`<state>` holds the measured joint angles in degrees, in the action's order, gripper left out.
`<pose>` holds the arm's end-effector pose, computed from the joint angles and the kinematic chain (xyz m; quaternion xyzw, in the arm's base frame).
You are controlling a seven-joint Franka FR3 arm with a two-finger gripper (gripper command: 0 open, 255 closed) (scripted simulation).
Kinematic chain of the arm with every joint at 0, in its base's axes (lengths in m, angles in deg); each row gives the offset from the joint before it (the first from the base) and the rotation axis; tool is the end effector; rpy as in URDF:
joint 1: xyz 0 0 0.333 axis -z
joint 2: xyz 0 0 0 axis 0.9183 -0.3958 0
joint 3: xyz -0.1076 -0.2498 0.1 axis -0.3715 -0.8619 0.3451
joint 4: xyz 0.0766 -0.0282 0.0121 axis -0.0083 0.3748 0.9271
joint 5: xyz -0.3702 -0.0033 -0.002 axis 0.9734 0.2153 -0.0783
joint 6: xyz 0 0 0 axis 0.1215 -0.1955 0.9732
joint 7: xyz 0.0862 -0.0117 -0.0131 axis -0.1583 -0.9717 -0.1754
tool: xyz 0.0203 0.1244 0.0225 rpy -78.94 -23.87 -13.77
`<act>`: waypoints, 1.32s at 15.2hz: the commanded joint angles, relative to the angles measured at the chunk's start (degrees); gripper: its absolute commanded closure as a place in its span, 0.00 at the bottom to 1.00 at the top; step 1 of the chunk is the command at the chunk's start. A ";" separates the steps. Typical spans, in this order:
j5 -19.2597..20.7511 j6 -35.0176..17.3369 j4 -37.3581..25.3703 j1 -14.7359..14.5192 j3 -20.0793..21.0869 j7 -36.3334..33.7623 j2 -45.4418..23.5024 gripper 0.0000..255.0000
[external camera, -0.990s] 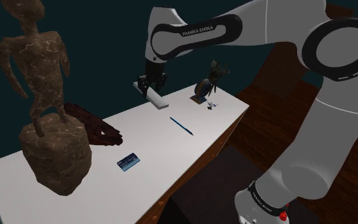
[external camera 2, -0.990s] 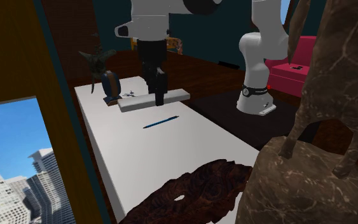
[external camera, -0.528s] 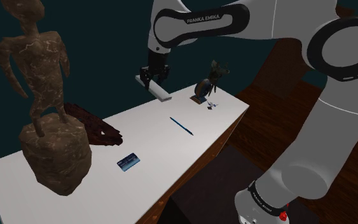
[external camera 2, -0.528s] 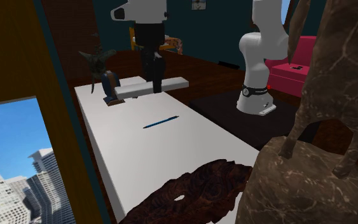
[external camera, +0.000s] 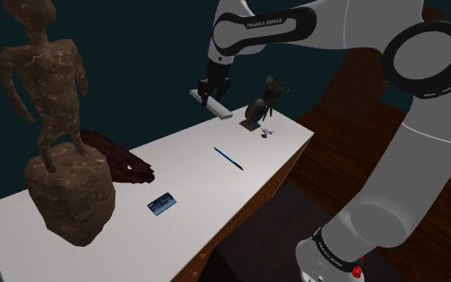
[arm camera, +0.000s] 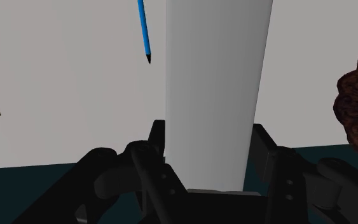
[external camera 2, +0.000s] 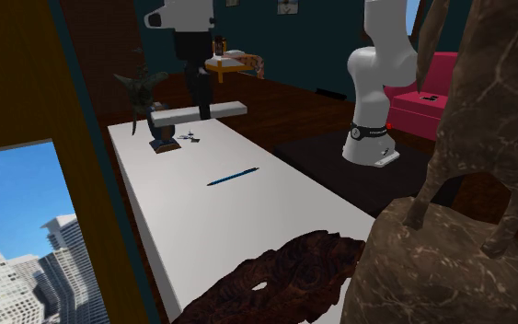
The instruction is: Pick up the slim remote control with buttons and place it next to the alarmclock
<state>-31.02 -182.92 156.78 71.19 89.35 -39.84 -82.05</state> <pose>0.5909 0.0309 0.3991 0.9998 -0.0173 -0.0038 0.0098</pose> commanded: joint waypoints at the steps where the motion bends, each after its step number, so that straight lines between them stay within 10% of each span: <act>1: -0.06 0.32 -1.35 1.37 -0.90 2.43 -0.93 1.00; 20: -1.66 7.76 -25.37 15.10 -7.93 23.86 -16.97 1.00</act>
<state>-32.59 -176.15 134.06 85.80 81.61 -16.75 -97.38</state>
